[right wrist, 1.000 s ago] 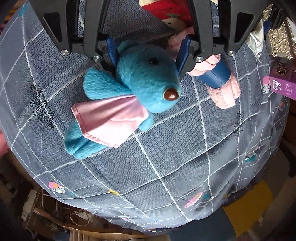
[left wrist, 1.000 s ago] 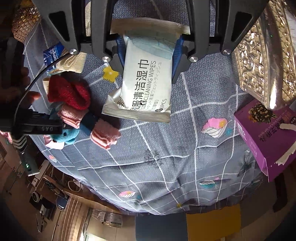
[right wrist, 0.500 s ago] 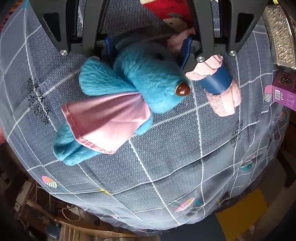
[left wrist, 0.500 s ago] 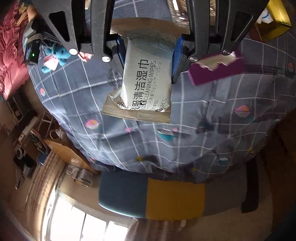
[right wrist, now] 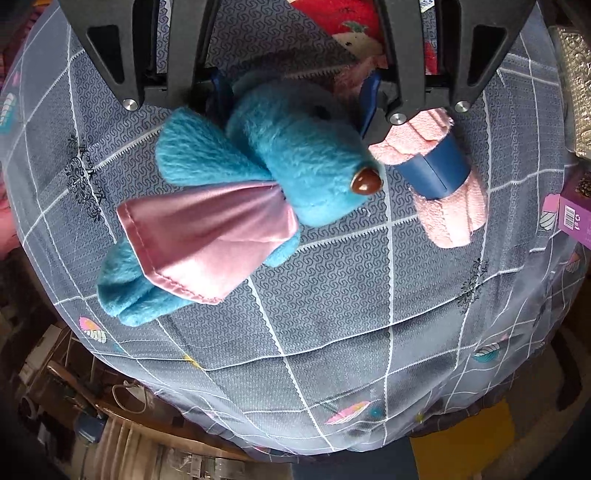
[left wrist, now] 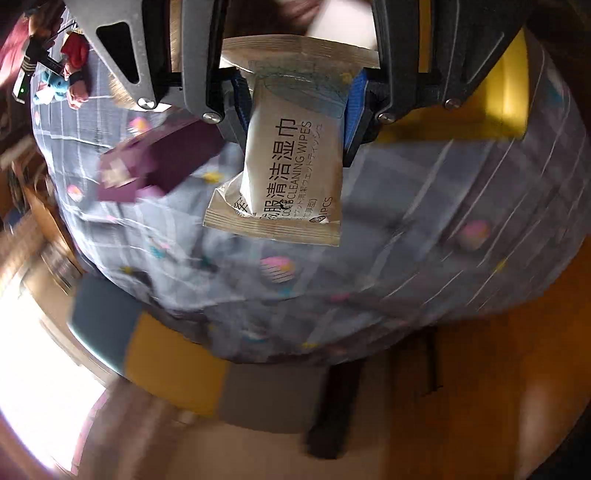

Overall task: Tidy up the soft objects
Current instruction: 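Carry the wipes pack into the gold tray and open left tool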

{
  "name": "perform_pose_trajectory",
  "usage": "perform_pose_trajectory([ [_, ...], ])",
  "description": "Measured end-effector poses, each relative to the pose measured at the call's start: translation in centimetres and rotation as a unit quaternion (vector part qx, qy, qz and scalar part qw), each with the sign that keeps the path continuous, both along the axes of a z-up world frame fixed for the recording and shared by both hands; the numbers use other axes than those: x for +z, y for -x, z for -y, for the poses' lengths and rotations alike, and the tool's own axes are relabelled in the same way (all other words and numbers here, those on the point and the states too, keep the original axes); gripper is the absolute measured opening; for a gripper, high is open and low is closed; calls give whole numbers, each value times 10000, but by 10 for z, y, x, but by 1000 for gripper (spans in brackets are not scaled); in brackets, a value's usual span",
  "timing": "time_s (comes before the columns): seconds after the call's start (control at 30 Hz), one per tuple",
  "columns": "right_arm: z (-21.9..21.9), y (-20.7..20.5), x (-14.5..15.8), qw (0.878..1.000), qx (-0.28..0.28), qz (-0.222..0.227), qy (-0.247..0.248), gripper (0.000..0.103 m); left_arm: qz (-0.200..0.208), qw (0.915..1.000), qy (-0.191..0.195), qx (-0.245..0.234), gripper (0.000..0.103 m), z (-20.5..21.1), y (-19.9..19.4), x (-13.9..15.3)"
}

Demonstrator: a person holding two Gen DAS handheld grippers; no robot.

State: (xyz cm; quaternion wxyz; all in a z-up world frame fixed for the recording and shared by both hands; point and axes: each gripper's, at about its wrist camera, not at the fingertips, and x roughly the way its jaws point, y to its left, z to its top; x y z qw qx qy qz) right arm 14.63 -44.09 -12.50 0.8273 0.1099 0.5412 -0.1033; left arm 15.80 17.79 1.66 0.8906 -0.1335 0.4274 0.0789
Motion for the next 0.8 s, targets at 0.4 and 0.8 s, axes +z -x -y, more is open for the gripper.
perform_pose_trajectory([
  [0.4,-7,-3,-3,9997,-62,-43,213,54,-459,9927,568,955,42,-78,132,-80],
  [0.8,-10,3,-2,9995,-169,15,276,54,-886,9902,1079,39,51,-5,152,-124],
])
